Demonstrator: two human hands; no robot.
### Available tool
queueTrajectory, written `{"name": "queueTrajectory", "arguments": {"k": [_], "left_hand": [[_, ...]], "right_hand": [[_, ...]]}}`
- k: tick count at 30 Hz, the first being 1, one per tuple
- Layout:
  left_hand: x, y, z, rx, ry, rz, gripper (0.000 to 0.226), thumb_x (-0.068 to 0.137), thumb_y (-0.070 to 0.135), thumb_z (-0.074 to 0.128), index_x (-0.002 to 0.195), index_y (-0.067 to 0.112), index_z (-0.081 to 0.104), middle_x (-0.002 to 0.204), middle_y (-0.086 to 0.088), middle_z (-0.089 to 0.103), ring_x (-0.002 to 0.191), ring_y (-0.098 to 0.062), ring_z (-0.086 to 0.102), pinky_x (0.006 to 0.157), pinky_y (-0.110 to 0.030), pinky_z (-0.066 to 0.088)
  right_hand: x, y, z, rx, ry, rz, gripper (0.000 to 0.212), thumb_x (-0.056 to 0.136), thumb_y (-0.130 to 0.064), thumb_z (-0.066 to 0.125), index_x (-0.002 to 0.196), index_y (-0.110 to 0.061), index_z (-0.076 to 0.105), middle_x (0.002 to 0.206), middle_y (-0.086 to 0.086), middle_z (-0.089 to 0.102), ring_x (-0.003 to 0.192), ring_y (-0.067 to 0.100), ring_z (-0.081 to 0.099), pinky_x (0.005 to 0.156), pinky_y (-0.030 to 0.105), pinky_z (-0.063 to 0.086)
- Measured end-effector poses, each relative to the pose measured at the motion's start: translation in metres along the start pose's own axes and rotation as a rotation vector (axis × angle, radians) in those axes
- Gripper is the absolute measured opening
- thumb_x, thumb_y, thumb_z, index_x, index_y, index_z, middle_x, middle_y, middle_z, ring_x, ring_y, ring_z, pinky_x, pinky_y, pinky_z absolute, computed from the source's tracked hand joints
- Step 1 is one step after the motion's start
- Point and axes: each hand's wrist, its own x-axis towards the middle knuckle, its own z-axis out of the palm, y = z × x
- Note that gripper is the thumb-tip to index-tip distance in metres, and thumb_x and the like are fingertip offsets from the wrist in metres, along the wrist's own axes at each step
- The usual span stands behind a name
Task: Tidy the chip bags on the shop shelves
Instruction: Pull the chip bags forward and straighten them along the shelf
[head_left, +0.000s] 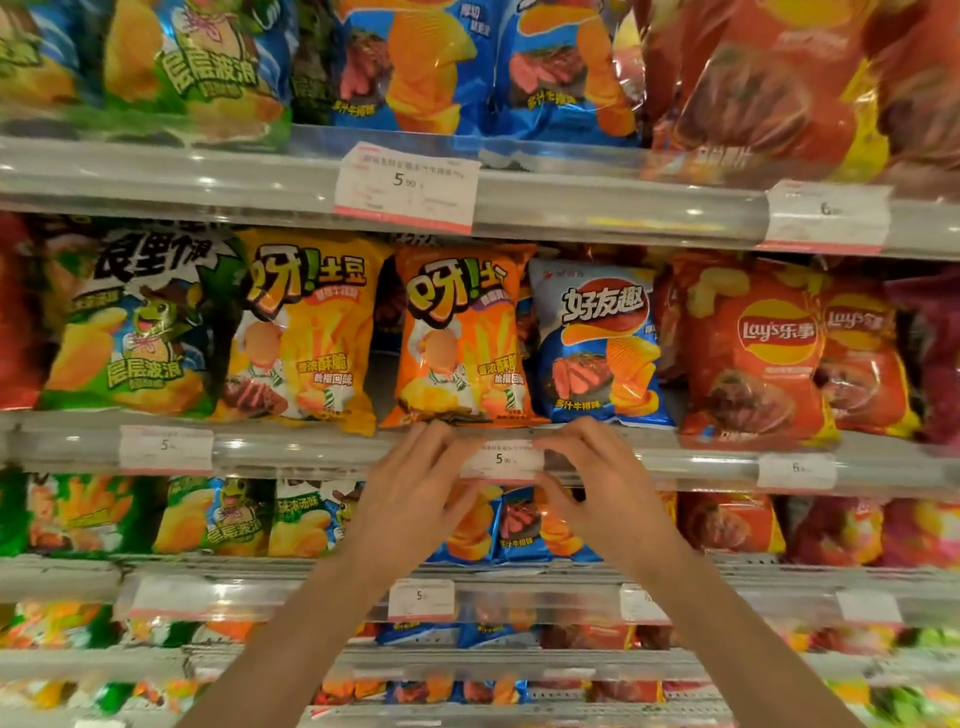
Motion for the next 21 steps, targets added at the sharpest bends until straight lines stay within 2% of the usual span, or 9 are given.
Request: {"name": "queueTrajectory", "arguments": {"k": [4, 8, 12, 15, 18, 21], "left_hand": [[0.004, 0.000, 0.003, 0.004, -0.012, 0.017, 0.039, 0.090, 0.039, 0.056, 0.121, 0.016, 0.062, 0.103, -0.002, 0.057, 0.097, -0.022, 0.056, 0.068, -0.035, 0.054], [0.004, -0.001, 0.003, -0.016, -0.017, -0.005, 0.040, 0.090, 0.042, 0.054, 0.122, 0.018, 0.063, 0.102, -0.001, 0.057, 0.096, -0.021, 0.056, 0.069, -0.036, 0.054], [0.003, -0.003, 0.005, -0.038, -0.009, -0.015, 0.039, 0.088, 0.038, 0.068, 0.123, 0.019, 0.065, 0.100, -0.001, 0.058, 0.093, -0.021, 0.057, 0.070, -0.035, 0.053], [0.003, -0.002, 0.006, -0.060, 0.014, -0.035, 0.040, 0.084, 0.034, 0.076, 0.119, 0.019, 0.067, 0.099, -0.001, 0.060, 0.092, -0.020, 0.059, 0.070, -0.033, 0.053], [0.004, -0.001, 0.006, -0.062, 0.017, -0.050, 0.038, 0.083, 0.035, 0.076, 0.117, 0.020, 0.068, 0.097, 0.000, 0.060, 0.091, -0.019, 0.059, 0.069, -0.032, 0.053], [0.005, -0.001, 0.006, -0.070, 0.016, -0.068, 0.035, 0.083, 0.036, 0.075, 0.114, 0.021, 0.069, 0.094, 0.003, 0.058, 0.088, -0.016, 0.057, 0.067, -0.029, 0.051]], "right_hand": [[-0.001, 0.000, -0.001, 0.000, 0.009, 0.002, 0.034, 0.086, -0.018, 0.077, 0.118, -0.013, 0.068, 0.106, 0.000, 0.059, 0.097, 0.021, 0.060, 0.086, 0.036, 0.054], [-0.001, 0.000, 0.000, -0.003, -0.003, 0.015, 0.034, 0.087, -0.020, 0.076, 0.119, -0.014, 0.067, 0.107, 0.000, 0.059, 0.100, 0.022, 0.060, 0.088, 0.039, 0.055], [0.000, -0.004, -0.009, 0.109, -0.041, 0.076, 0.033, 0.091, -0.029, 0.073, 0.122, -0.018, 0.067, 0.105, -0.006, 0.058, 0.095, 0.010, 0.059, 0.086, 0.032, 0.054], [0.018, -0.009, -0.025, 0.273, 0.045, 0.215, 0.030, 0.093, -0.031, 0.070, 0.122, -0.022, 0.065, 0.104, -0.009, 0.058, 0.091, 0.004, 0.059, 0.082, 0.030, 0.054], [0.050, -0.015, -0.032, 0.357, 0.066, 0.243, 0.040, 0.093, -0.033, 0.070, 0.131, -0.024, 0.059, 0.116, -0.005, 0.057, 0.102, 0.007, 0.060, 0.090, 0.032, 0.055], [0.092, -0.016, -0.026, 0.448, -0.124, 0.276, 0.067, 0.088, -0.048, 0.071, 0.146, -0.038, 0.039, 0.138, -0.003, 0.049, 0.125, 0.010, 0.053, 0.105, 0.035, 0.050]]}}
